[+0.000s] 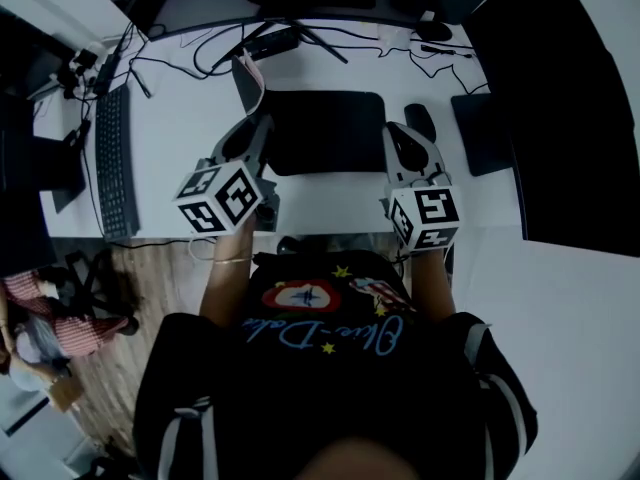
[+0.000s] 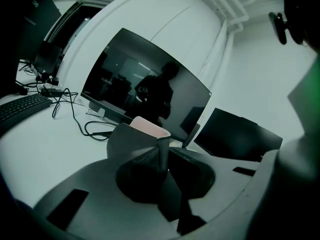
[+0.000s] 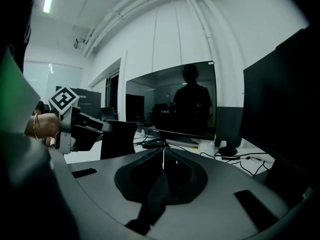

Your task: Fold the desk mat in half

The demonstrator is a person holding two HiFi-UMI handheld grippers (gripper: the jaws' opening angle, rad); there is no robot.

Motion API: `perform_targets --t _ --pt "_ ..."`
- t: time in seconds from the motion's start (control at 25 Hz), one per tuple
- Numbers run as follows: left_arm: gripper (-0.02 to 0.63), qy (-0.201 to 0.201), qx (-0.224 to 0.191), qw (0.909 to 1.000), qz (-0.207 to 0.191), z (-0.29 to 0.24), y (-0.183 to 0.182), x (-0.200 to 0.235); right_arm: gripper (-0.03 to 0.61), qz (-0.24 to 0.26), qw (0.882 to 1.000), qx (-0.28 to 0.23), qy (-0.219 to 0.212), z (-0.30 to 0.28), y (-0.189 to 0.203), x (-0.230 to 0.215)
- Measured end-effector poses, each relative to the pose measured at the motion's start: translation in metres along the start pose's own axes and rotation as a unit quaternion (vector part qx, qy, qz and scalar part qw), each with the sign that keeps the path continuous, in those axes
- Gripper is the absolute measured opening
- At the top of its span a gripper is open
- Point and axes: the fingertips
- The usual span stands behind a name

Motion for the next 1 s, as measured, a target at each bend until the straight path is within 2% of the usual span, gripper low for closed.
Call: perform_targets --t 0.28,0.48,0.68,1.0 --pt "0.049 0.019 0.016 0.9996 -0.012 -0.033 0.029 -0.050 0.005 -0.009 0.999 -0.020 -0.023 0.016 0.000 -0.028" --pt "0.049 0.033 0.034 0.9989 -0.001 -0.058 0.054 -0.078 0.005 -0.006 0.999 -0.019 -0.034 0.027 0.004 -0.043" --pt "0.049 0.030 0.060 0.9977 -0.005 -0.078 0.084 -0.095 0.005 -0.014 0.998 -0.016 -0.053 0.029 0.012 -0.054" --pt "0.049 0.027 0.110 0.9914 -0.065 -0.094 0.136 -0.111 0.005 -0.011 0.997 -0.016 -0.070 0.025 0.018 -0.066"
Point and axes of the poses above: the fingertips, and each gripper's own axes: z backward along the fingers, x to its left, y out of its underside, and after that the axes turned 8 degrees about z, right-handed
